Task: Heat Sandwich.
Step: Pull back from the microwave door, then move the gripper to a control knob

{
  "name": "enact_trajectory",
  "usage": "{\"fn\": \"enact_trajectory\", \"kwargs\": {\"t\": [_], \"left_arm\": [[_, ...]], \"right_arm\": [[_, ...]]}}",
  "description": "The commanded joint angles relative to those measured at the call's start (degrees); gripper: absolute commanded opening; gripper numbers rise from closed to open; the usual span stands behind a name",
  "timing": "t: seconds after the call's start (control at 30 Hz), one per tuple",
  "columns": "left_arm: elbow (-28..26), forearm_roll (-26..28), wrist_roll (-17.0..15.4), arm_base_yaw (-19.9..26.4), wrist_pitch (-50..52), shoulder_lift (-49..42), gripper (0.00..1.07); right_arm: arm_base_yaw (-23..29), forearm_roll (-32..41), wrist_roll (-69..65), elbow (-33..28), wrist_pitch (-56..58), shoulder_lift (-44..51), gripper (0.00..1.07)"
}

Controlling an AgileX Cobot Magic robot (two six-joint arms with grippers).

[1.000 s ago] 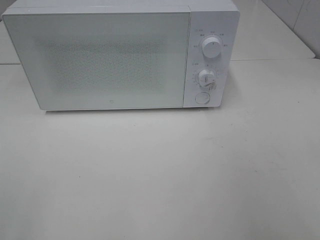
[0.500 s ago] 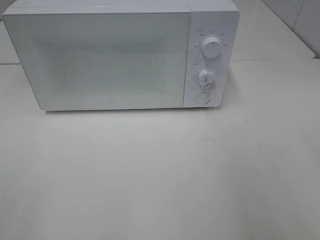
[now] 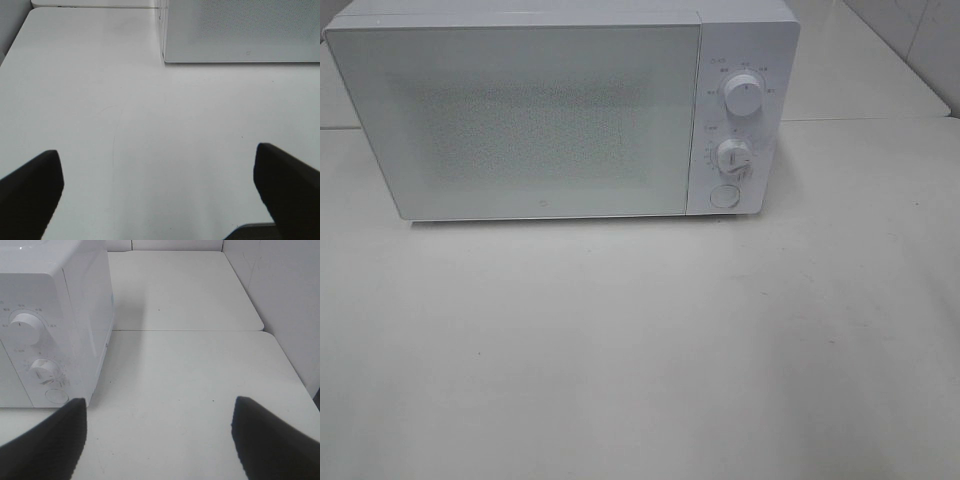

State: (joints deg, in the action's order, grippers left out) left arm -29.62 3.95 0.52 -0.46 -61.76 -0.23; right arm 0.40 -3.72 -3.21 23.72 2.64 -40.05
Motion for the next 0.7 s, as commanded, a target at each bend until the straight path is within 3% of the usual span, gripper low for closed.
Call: {"fn": "enact_trajectory", "kwargs": {"t": [0.03,0.47,0.7], "left_arm": [[0.1,0.2,0.0,0.4,0.4,-1.5,0.98],[0.1,0.2,0.0,0.4,0.4,-1.5,0.98],[0.1,0.2,0.0,0.4,0.4,-1.5,0.98]], "right_arm": [[-0.3,-0.1,0.1,-0.2,-5.6,-3.6,0.76],[-0.3,-0.2,2.8,-0.2,-27.0,-18.2,0.76],[-0.1,6.9,9.1,-0.2,-35.4,-24.3,0.76]]}}
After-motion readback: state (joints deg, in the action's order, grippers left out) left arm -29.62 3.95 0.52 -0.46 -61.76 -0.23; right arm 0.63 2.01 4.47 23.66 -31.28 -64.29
